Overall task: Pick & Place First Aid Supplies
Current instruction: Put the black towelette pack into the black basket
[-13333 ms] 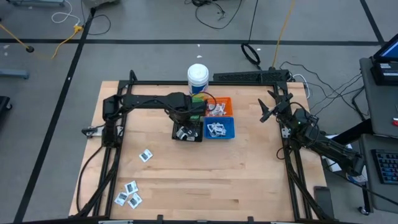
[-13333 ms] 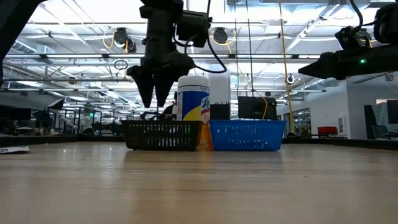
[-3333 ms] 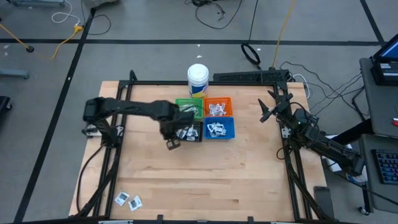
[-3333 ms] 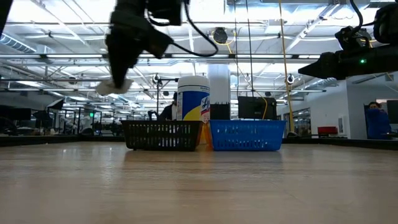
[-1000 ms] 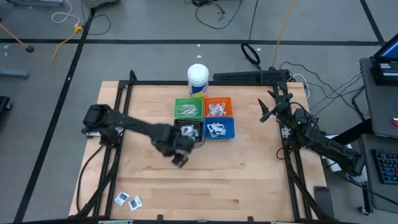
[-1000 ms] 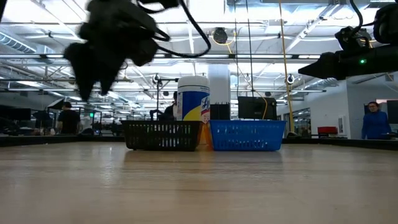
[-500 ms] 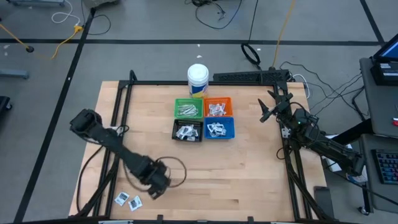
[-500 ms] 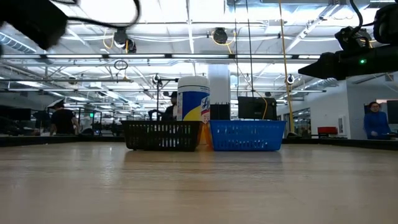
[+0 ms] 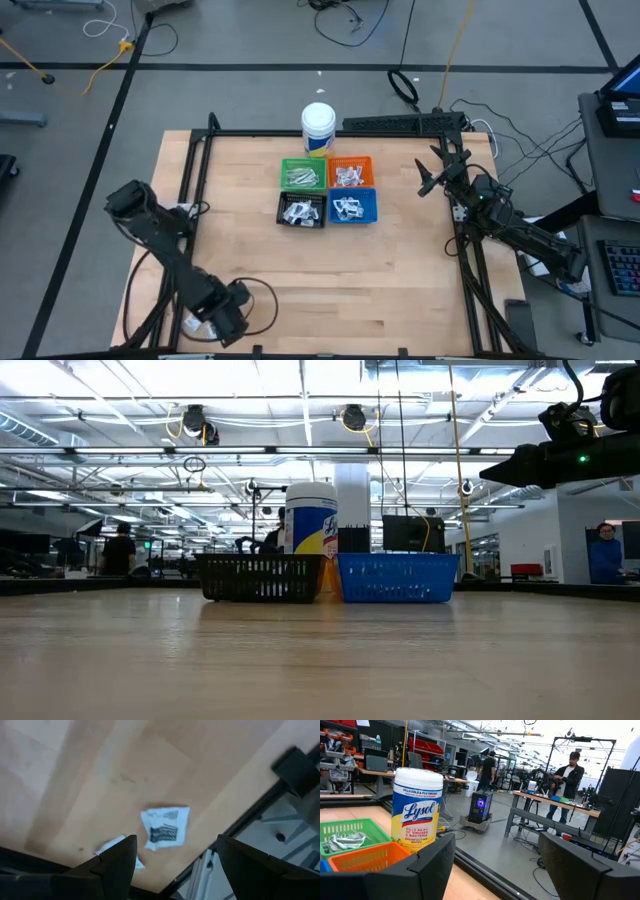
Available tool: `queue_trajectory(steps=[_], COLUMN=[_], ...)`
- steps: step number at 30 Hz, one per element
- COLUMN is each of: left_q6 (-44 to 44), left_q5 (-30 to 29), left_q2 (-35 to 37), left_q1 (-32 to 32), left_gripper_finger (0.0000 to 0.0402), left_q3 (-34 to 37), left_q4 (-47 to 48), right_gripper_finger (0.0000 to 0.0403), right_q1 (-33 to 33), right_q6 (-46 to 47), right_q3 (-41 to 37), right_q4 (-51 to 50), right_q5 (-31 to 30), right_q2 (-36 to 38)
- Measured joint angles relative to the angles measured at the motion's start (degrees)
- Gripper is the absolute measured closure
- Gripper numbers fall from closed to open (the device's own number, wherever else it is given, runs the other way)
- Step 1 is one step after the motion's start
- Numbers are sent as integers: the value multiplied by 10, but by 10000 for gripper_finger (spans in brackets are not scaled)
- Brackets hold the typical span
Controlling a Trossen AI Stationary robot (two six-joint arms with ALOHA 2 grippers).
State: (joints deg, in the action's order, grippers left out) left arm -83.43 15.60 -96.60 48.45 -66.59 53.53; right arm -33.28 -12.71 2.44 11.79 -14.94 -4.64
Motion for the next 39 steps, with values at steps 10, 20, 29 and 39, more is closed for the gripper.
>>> queue_trajectory(steps=[10, 20, 29, 39], left_q6=[-39, -37, -37, -36], left_q5=[-11, -7, -3, -9], left_q2=[-5, -44, -74, -79], left_q1=[46, 50, 52, 51], left_gripper_finger=[126, 154, 174, 288], left_q3=[1, 38, 68, 71], left_q4=[-43, -56, -118, -111], right_gripper_finger=[124, 124, 124, 124], right_q1=[0, 0, 0, 0], right_q6=[0, 0, 0, 0], right_q3=[0, 0, 0, 0], right_q4=[0, 0, 0, 0], right_q5=[0, 0, 0, 0], right_q2=[0, 0, 0, 0])
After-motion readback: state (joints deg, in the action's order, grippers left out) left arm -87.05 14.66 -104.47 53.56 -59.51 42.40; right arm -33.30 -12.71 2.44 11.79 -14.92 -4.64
